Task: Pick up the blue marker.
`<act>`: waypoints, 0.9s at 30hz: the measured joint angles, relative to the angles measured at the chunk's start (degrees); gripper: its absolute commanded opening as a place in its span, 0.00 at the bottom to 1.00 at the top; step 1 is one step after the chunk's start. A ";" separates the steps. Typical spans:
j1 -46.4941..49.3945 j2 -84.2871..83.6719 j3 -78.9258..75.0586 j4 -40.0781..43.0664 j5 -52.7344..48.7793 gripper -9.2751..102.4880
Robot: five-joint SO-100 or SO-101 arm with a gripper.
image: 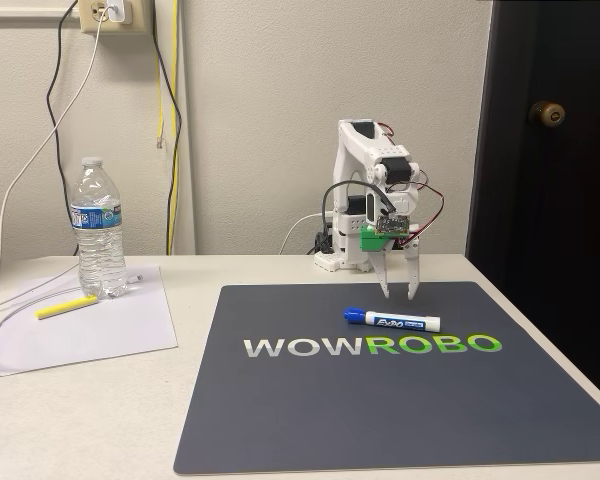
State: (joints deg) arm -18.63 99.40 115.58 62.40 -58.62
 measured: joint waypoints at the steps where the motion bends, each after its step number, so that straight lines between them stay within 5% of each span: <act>1: 0.00 -0.26 0.00 0.00 0.00 0.23; 27: 0.18 -0.97 0.00 0.00 -0.26 0.23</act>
State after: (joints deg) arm -18.46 98.44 115.58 62.40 -58.89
